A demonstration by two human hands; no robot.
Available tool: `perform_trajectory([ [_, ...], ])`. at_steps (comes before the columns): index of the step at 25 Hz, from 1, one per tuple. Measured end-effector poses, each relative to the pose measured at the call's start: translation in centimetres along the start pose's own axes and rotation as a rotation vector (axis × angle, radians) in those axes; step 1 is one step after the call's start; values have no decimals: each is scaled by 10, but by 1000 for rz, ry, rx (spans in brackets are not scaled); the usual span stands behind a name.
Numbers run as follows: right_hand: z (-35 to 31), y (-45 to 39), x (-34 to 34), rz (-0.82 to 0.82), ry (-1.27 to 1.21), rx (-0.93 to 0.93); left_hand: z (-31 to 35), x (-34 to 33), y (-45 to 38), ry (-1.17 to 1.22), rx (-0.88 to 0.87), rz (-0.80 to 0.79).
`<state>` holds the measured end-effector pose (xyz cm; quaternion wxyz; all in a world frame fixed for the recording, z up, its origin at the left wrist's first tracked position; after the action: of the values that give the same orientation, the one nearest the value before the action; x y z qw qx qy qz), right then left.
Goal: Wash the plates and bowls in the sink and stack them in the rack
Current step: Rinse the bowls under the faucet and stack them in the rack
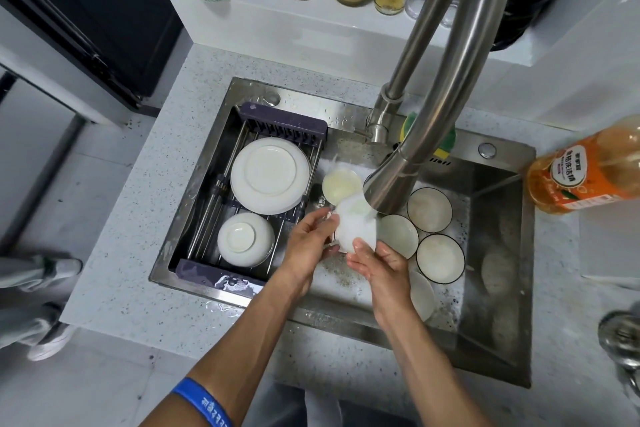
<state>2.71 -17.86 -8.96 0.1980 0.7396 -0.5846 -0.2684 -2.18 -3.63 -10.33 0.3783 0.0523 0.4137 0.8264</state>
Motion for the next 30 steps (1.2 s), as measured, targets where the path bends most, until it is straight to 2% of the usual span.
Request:
perform_trajectory([
  [3,20,-1,-2,-69,-281,-201,25,4,-2,-214,-94,6],
  [7,40,1,-13,-109,-470,-340,53,-7,-3,-612,-253,27],
  [9,52,0,-12,-99,-436,-421,66,-12,2,-856,-367,95],
  [11,63,-3,1,-64,-240,-485,79,-15,9,-1108,-491,145],
  [12,67,-5,11,-33,-129,-490,85,-13,11,-1161,-537,154],
  [14,70,-7,28,25,-13,-465,107,0,13,-1130,-603,182],
  [16,74,-5,34,33,-18,-461,136,19,5,-1085,-669,254],
  [19,82,-4,35,28,25,-472,170,42,-17,-1156,-677,340],
  [23,91,-11,35,43,102,-458,167,59,-55,-1352,-618,343],
  [30,91,-14,36,72,141,-451,170,65,-70,-1367,-631,332],
])
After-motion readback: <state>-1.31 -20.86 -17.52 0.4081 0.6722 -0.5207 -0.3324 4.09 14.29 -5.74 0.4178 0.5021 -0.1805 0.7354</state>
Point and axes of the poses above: each hand's wrist, its own y-axis away from the middle knuckle, its own x-axis out of the back of the hand, z = x × y, the point moved 10 cm from there along -y, towards the middle knuckle, and after that the axes turned 1 degree about y, right-handed, at the moved point
